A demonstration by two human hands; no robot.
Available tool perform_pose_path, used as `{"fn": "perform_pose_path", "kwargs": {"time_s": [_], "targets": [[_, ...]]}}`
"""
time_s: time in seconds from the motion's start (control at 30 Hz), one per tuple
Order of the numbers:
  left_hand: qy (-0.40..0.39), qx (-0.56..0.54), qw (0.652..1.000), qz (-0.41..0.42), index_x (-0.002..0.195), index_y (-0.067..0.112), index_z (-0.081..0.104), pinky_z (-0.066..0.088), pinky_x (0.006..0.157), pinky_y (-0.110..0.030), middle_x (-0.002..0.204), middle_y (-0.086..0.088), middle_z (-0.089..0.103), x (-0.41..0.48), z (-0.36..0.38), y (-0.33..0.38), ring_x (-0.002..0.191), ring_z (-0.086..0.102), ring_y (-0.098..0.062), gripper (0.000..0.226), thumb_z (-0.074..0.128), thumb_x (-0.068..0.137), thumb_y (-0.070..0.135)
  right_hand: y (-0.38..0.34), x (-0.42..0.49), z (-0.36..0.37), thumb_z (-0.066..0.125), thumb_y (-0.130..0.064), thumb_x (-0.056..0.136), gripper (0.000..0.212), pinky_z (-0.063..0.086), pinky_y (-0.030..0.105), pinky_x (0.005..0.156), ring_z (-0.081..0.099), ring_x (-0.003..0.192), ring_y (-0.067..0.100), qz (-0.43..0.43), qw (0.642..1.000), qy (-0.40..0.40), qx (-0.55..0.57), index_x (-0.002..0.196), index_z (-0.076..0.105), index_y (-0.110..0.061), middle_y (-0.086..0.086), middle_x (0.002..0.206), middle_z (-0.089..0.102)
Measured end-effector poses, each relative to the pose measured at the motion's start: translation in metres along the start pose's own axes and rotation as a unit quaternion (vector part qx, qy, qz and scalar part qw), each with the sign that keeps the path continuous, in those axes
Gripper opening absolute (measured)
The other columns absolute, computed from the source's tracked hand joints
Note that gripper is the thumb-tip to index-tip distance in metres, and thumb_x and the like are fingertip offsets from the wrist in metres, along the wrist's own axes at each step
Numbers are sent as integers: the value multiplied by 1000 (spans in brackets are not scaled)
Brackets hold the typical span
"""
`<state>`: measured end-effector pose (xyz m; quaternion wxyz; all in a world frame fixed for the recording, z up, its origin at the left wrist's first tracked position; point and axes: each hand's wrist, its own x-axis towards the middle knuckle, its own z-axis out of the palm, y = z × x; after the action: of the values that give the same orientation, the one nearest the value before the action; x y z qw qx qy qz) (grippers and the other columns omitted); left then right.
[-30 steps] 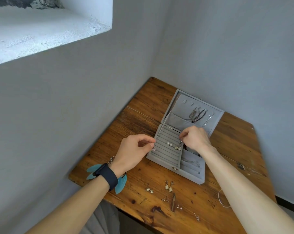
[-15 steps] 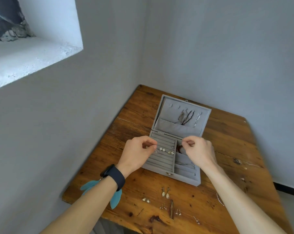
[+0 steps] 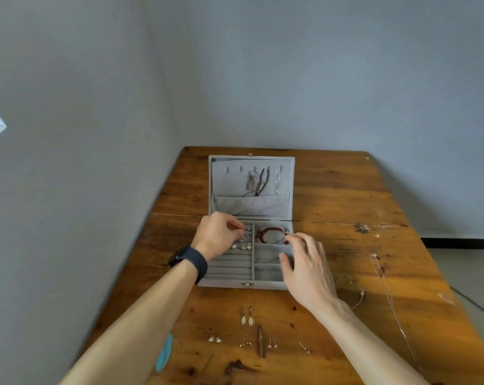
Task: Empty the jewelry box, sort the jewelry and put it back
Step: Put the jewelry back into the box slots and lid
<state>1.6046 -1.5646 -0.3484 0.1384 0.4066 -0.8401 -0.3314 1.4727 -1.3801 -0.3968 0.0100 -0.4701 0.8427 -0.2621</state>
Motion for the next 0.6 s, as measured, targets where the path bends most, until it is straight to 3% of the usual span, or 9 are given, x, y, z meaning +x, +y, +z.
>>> {"fn": "perform_pose_path", "kwargs": {"time_s": [0.17,0.4,0.6], "targets": [[-4,29,999,-20,92,29,77,58,76,-23,86,12,73,9,5,3,81,67,-1,7,75,88,24,1,-2,3,58,-32,98,40,49,33,100,49,124,20,-12,1000,10,5,133,58,-14,3,140,48],[-24,56,997,-37,77,34,69,52,72,-18,83,12,72,17,1,13,81,66,-2,16,79,85,24,2,-5,5,61,-28,96,36,53,35,92,52,120,23,-13,1000,25,13,129,61,-14,5,138,49],[-15,76,995,-64,86,26,76,53,74,-24,85,8,70,17,7,19,84,65,-9,2,76,87,27,2,-6,5,63,-26,94,36,52,34,91,53,119,24,-15,1000,25,7,128,61,-14,6,138,49]]}}
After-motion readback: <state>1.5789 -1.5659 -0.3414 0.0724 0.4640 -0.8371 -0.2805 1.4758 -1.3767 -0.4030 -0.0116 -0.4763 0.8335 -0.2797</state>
